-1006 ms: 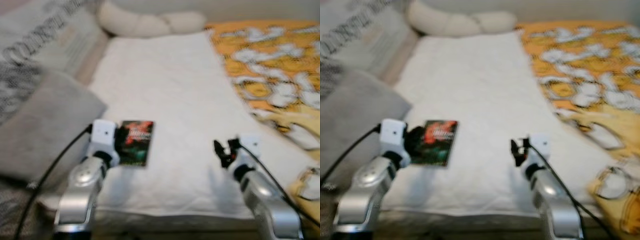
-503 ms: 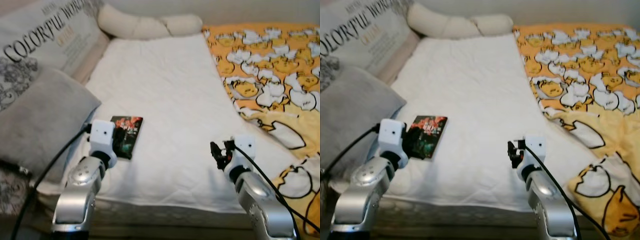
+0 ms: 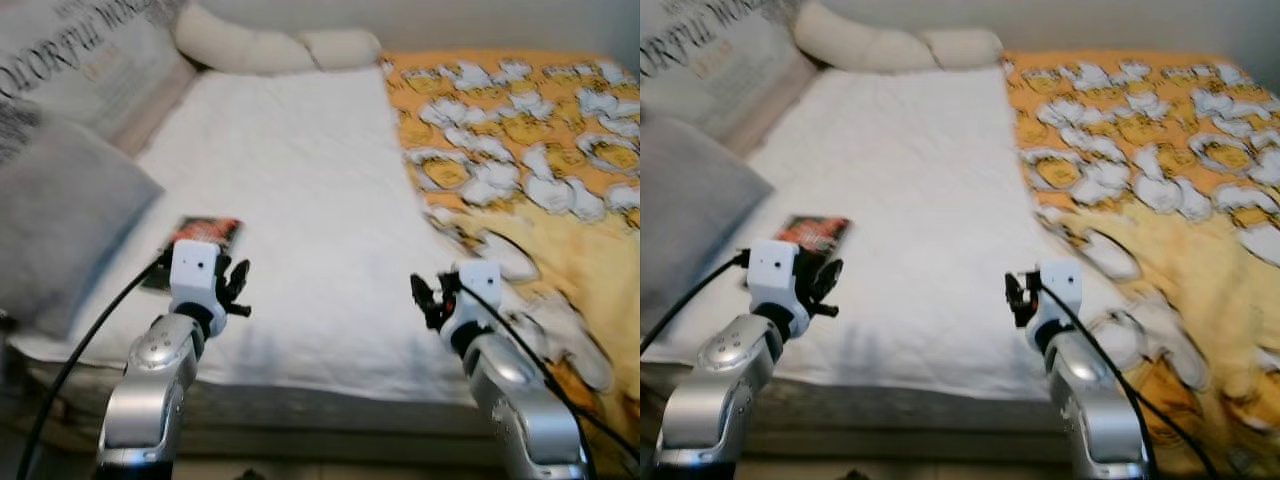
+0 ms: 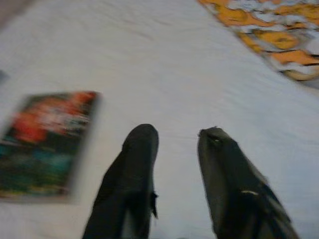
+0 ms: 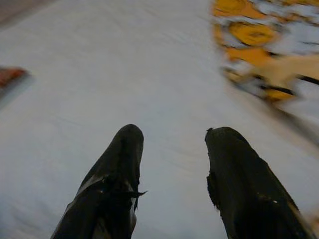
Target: Clean up the room
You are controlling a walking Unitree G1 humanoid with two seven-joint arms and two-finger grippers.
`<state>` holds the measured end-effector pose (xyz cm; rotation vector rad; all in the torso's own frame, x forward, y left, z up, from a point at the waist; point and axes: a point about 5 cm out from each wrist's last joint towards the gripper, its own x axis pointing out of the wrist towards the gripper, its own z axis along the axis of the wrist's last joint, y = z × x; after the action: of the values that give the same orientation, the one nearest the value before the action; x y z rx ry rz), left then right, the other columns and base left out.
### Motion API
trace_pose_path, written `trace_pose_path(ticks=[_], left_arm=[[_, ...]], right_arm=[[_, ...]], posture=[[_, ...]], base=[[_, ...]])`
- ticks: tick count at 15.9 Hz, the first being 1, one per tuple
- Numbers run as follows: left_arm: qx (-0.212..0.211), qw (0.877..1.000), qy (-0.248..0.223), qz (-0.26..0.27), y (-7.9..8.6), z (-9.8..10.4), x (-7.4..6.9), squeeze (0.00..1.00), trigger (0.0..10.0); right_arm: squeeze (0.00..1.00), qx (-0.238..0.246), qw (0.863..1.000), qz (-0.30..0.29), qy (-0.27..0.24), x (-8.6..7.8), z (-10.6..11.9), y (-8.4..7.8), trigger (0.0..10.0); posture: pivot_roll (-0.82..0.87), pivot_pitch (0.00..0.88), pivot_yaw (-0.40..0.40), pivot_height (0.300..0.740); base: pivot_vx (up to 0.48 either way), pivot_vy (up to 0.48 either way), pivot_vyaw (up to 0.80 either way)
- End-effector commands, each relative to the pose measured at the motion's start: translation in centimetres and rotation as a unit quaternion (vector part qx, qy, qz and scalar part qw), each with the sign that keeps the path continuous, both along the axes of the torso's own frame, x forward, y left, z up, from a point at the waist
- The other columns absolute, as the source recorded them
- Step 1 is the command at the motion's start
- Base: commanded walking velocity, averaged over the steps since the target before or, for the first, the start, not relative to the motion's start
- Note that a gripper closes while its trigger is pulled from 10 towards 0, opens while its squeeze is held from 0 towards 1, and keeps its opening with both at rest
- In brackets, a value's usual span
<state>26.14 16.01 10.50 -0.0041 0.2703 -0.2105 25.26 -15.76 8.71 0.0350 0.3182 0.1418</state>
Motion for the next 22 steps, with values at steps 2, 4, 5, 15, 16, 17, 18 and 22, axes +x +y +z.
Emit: trace_pose_path(ticks=[2,4,5,15,16,17,18,22], left_arm=[[0.006,1.0,-0.017,0.001,0.2,0.7,0.1,1.0,10.0],[0.004,1.0,-0.027,0.0,0.4,0.9,0.3,1.0,10.0],[0.005,1.0,-0.027,0.002,0.5,1.0,0.3,1.0,10.0],[0.021,0.999,-0.043,-0.021,1.1,1.0,0.3,1.0,10.0],[0.024,0.999,-0.041,-0.02,1.3,0.8,0.2,1.0,10.0],[0.023,0.999,-0.041,-0.018,1.4,0.7,0.0,1.0,10.0],[0.021,0.999,-0.04,-0.017,1.6,0.7,-0.2,1.0,10.0],[0.014,0.999,-0.04,-0.023,1.4,0.6,-0.5,1.0,10.0]], right_arm=[[1.0,0.014,1.0,0.001,-0.002,0.1,0.0,0.1,10.0],[1.0,0.013,1.0,-0.001,0.004,0.1,-0.1,0.1,10.0],[1.0,0.012,1.0,-0.003,0.005,0.1,-0.2,0.1,10.0],[1.0,0.012,1.0,-0.019,-0.001,-0.3,-0.5,-0.3,10.0],[1.0,0.01,1.0,-0.019,-0.002,-0.3,-0.5,-0.2,10.0],[1.0,0.01,1.0,-0.018,-0.002,-0.3,-0.5,-0.1,10.0],[1.0,0.01,1.0,-0.017,-0.003,-0.2,-0.5,-0.1,10.0],[1.0,0.007,1.0,-0.018,-0.003,-0.4,-0.5,-0.4,10.0]], posture=[[0.0,0.0,0.039,0.74],[0.0,0.0,0.041,0.74],[0.0,0.0,0.041,0.74],[0.01,0.0,0.054,0.74],[0.01,0.0,0.051,0.74],[0.01,0.0,0.05,0.74],[0.01,0.0,0.05,0.74],[0.01,0.0,0.048,0.74]], base=[[0.0,0.0,0.0],[0.0,0.0,0.0],[0.0,0.0,-0.79],[0.0,0.0,-0.8],[0.0,0.0,-0.8],[0.0,0.0,-0.8],[0.0,0.0,-0.8],[0.0,0.0,-0.8]])
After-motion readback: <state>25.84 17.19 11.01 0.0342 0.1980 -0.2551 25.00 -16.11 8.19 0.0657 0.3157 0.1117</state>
